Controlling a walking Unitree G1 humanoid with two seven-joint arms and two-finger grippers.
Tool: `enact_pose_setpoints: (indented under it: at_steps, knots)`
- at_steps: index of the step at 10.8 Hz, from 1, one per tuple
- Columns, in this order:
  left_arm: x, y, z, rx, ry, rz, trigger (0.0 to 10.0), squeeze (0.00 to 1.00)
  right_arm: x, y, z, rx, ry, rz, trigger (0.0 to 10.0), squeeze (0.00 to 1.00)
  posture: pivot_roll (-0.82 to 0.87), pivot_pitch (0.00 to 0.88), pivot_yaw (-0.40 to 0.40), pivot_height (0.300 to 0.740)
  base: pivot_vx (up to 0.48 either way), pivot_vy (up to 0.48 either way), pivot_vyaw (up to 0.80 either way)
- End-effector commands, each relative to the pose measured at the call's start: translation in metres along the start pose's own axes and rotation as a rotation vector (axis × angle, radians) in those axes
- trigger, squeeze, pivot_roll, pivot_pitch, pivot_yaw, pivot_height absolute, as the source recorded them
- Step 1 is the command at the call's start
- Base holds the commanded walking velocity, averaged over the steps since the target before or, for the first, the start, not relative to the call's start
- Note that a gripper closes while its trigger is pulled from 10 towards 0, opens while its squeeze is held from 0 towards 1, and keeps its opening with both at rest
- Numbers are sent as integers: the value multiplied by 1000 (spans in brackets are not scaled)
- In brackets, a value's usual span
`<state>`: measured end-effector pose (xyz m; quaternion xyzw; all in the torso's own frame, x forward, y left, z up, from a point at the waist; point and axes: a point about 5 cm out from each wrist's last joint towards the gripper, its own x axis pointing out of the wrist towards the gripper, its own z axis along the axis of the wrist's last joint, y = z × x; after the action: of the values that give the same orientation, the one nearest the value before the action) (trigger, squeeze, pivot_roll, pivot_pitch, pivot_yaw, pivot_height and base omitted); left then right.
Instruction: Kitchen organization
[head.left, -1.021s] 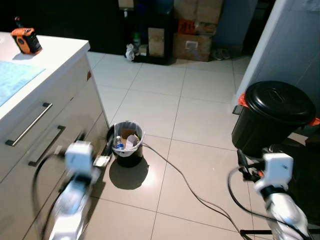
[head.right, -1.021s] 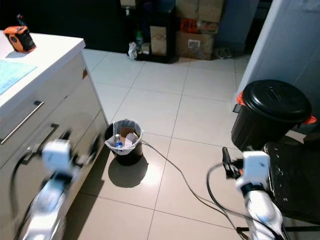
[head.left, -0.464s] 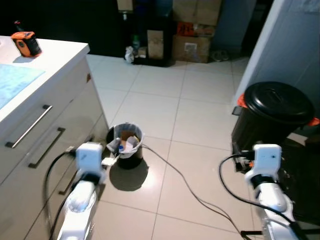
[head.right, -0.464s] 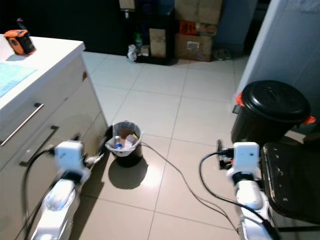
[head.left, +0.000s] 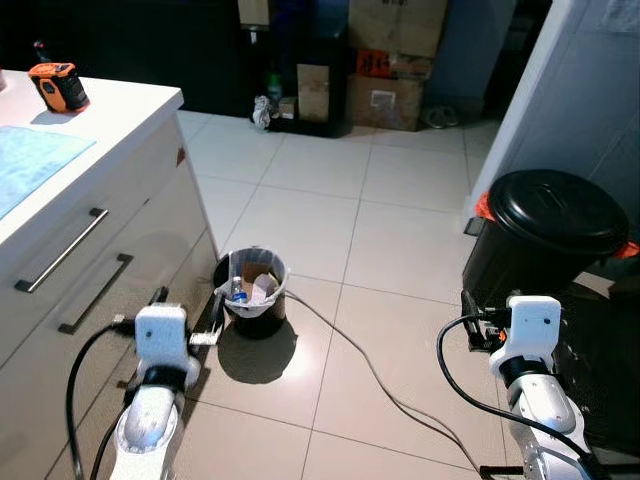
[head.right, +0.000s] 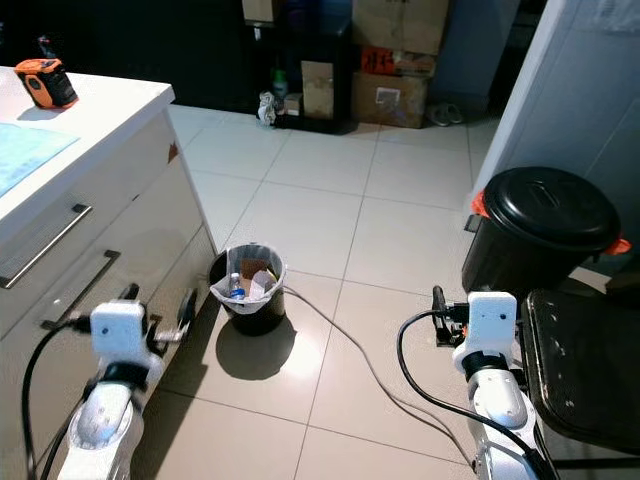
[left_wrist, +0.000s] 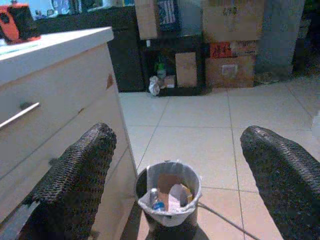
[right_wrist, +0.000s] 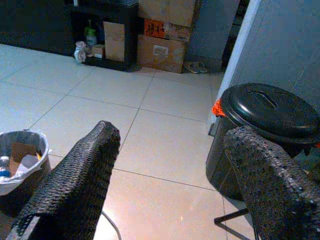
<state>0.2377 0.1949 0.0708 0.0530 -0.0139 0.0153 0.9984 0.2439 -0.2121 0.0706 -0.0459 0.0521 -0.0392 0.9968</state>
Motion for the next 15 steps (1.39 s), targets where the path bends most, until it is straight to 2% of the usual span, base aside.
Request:
enact_pose_setpoints:
  at_steps: [1, 3, 8, 11, 15]
  knots:
    - [4, -2, 4, 4, -9, 2, 10000, 0, 3, -1, 6, 11, -14, -15, 10000, 0, -58, 4, 10, 740, 0, 0, 0]
    - [4, -2, -8, 1, 22, -7, 10000, 0, 2, 0, 10, 9, -28, -11, 10000, 0, -60, 11, 5, 740, 0, 0, 0]
    - [5, -9, -12, -6, 38, 9, 10000, 0, 6, 0, 12, -25, -30, 13, 10000, 0, -65, 5, -14, 740, 0, 0, 800]
    - [8, -13, -11, 25, 48, -9, 10000, 0, 7, 2, 11, -30, -27, 21, 10000, 0, -64, 7, -7, 740, 0, 0, 800]
    - [13, -12, -14, 23, 76, -18, 10000, 0, 8, 5, 10, -29, -27, 17, 10000, 0, -69, 7, 6, 740, 0, 0, 800]
